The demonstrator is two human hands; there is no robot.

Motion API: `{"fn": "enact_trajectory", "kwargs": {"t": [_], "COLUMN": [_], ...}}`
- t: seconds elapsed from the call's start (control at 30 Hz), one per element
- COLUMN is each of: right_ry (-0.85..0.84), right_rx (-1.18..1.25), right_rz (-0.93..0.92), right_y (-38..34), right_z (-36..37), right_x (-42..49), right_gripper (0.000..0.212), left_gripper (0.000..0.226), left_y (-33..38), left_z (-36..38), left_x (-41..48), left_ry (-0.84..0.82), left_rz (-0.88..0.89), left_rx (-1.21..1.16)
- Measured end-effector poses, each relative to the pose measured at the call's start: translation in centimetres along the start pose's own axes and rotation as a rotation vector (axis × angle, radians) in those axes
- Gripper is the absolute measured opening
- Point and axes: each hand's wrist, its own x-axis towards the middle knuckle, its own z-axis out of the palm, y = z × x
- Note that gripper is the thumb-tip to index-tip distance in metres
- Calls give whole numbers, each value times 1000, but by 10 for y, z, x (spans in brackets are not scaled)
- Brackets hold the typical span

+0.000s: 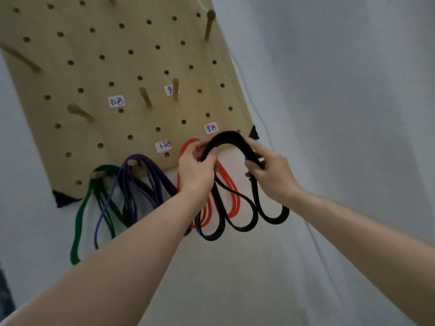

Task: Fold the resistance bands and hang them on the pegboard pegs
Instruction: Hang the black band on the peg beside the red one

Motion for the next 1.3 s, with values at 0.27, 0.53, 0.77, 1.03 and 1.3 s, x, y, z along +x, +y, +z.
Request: {"fn": "enact_trajectory", "kwargs": {"t": [0.27,0.53,0.77,1.03,1.3], "right_ry": [28,-128,-89,-109,-183], "right_rx": [-122,-268,-528,-723,-811], "right_rz": [-49,26,-123,-263,-211], "right_y": [29,53,59,71,76], "right_z": [6,16,20,27,32], "right_x": [91,91,75,72,81], "right_gripper": [61,67,83,87,86], "left_gripper": [17,21,61,68,76], "left_y": [-14,-41,-67,-70,-89], "left_z": [49,56,43,39,35], "left_x": [52,54,33,44,59], "left_ry": [210,257,133,65,-23], "left_rz": [124,153,481,512,509], "left_rx": [219,461,766,902,967]}}
